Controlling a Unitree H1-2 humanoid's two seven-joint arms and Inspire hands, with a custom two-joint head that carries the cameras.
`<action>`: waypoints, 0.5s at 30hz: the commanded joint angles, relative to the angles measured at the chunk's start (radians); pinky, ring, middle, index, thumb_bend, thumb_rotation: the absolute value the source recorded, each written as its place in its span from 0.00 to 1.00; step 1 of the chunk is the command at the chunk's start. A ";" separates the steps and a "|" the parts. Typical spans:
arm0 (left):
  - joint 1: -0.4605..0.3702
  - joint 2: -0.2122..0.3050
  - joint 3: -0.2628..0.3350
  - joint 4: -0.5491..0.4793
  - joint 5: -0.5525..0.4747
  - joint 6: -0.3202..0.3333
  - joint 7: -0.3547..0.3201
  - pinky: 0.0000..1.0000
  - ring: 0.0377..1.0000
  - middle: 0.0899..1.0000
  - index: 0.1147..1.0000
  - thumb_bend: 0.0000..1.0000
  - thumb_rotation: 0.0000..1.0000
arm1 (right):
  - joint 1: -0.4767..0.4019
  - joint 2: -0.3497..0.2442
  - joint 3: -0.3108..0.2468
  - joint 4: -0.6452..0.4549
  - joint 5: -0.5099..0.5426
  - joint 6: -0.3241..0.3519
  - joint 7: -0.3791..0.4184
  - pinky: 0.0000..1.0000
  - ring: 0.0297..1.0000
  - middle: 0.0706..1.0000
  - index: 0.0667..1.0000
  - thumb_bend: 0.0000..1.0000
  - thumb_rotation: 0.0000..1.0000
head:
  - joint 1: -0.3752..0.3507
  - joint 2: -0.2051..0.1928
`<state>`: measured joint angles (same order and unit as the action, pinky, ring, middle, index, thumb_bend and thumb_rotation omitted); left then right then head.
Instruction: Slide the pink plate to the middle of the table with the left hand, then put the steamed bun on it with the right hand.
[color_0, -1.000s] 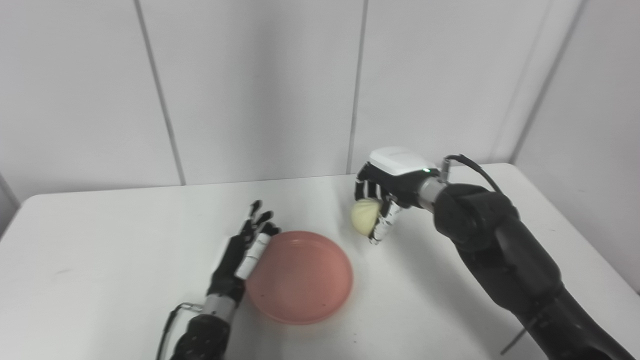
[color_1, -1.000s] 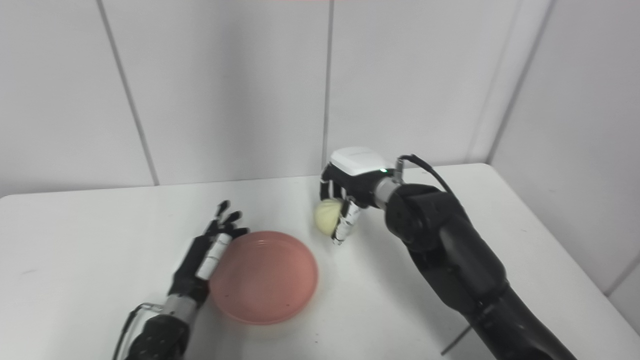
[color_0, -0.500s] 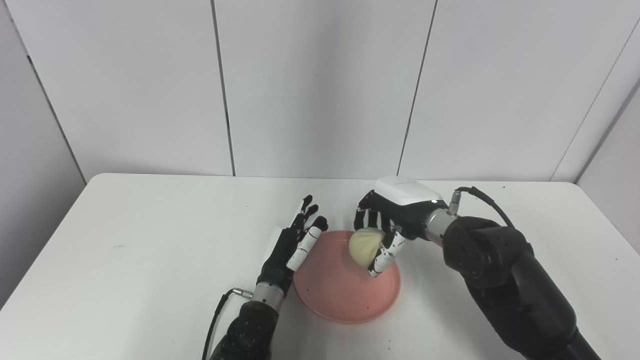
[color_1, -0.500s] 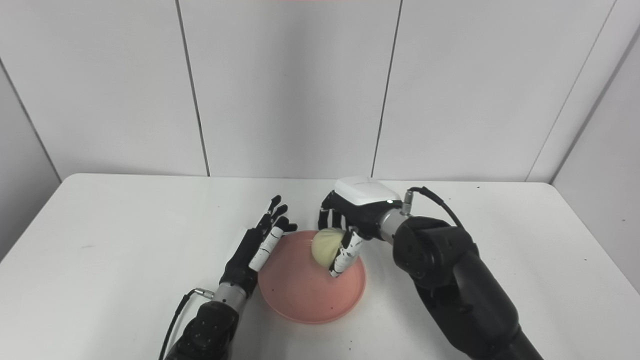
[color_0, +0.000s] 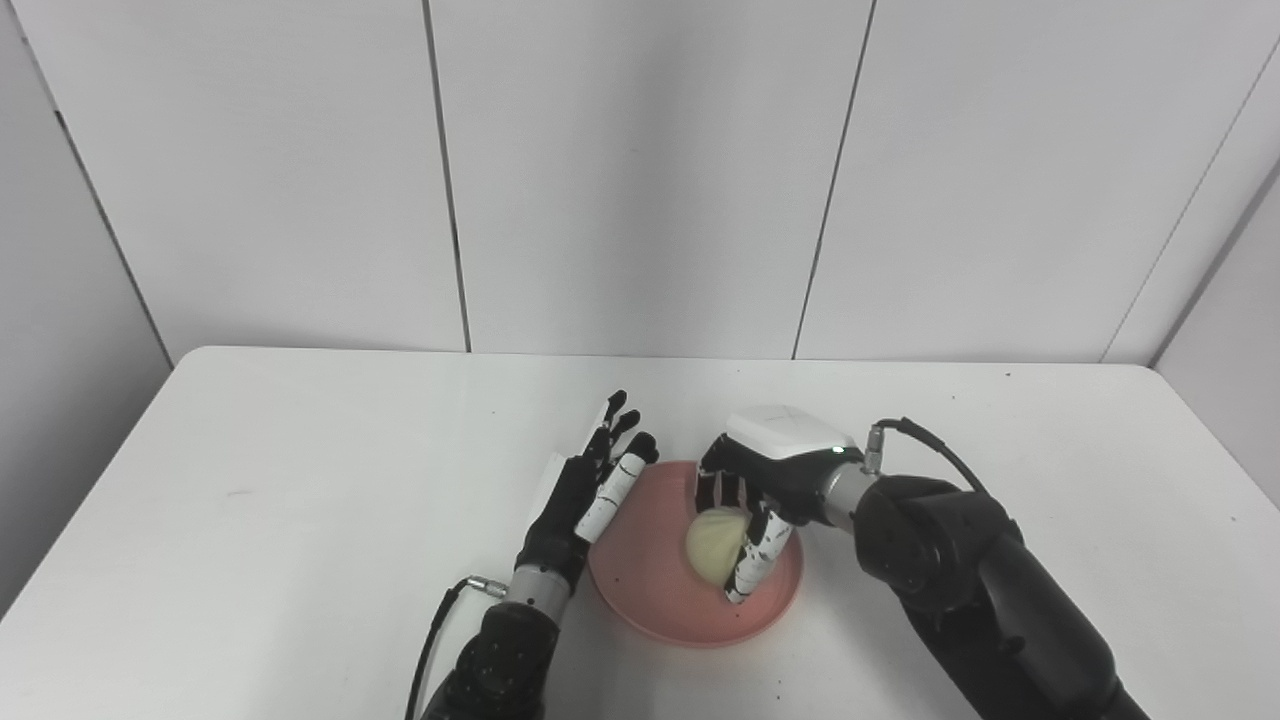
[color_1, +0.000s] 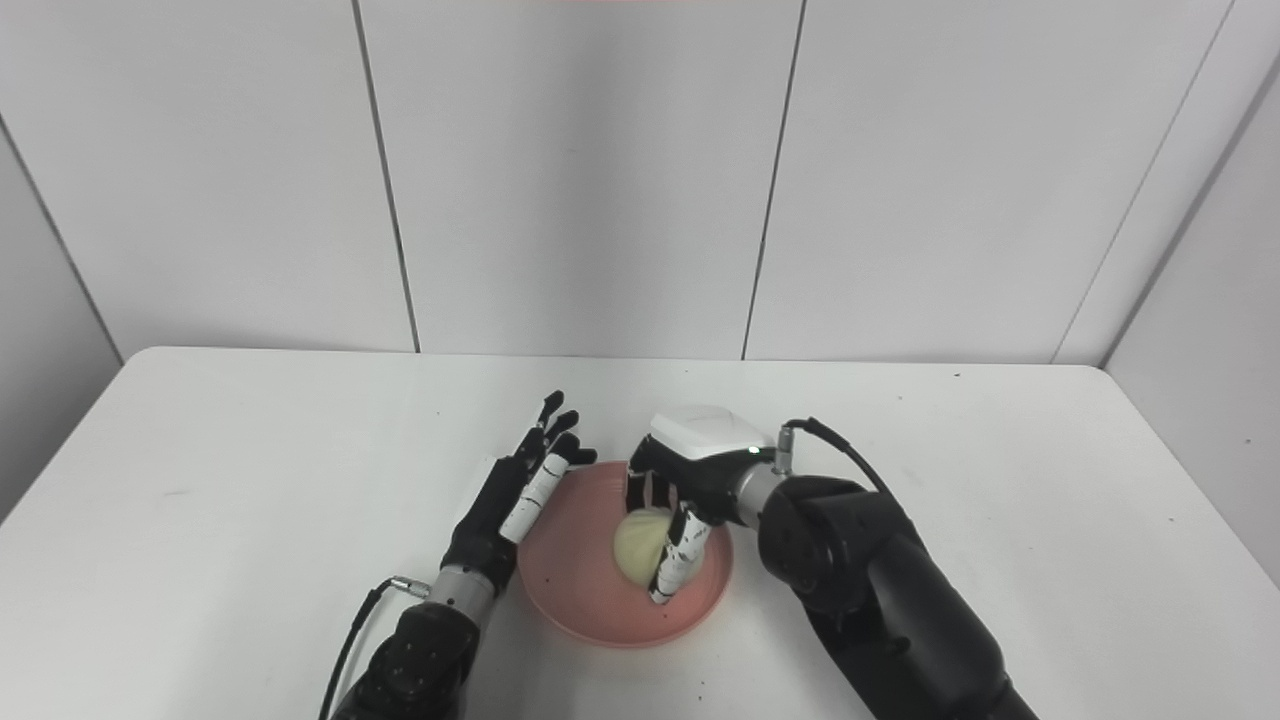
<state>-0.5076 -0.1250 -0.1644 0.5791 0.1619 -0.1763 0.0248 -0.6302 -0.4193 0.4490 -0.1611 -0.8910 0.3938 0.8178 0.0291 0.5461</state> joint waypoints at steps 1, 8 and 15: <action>0.017 -0.018 -0.023 0.022 0.011 0.010 -0.012 0.78 0.78 0.94 1.00 0.79 0.92 | -0.025 -0.011 -0.002 0.007 -0.008 -0.041 -0.039 0.30 0.38 0.41 0.46 0.53 0.00 | -0.001 0.000; 0.018 -0.017 -0.027 0.022 0.007 0.008 -0.013 0.81 0.78 0.92 1.00 0.74 0.91 | -0.001 -0.007 0.005 0.058 0.002 -0.086 -0.101 0.33 0.40 0.44 0.45 0.53 0.00 | -0.002 0.002; 0.020 -0.016 -0.032 0.017 0.007 0.016 -0.016 0.82 0.78 0.93 1.00 0.74 0.92 | 0.000 0.004 0.004 0.085 0.007 -0.100 -0.141 0.31 0.37 0.42 0.46 0.53 0.00 | -0.006 0.003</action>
<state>-0.5066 -0.1251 -0.1787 0.5790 0.1617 -0.1753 0.0248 -0.6024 -0.4168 0.4614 -0.0748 -0.8824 0.3275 0.7077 0.0230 0.5476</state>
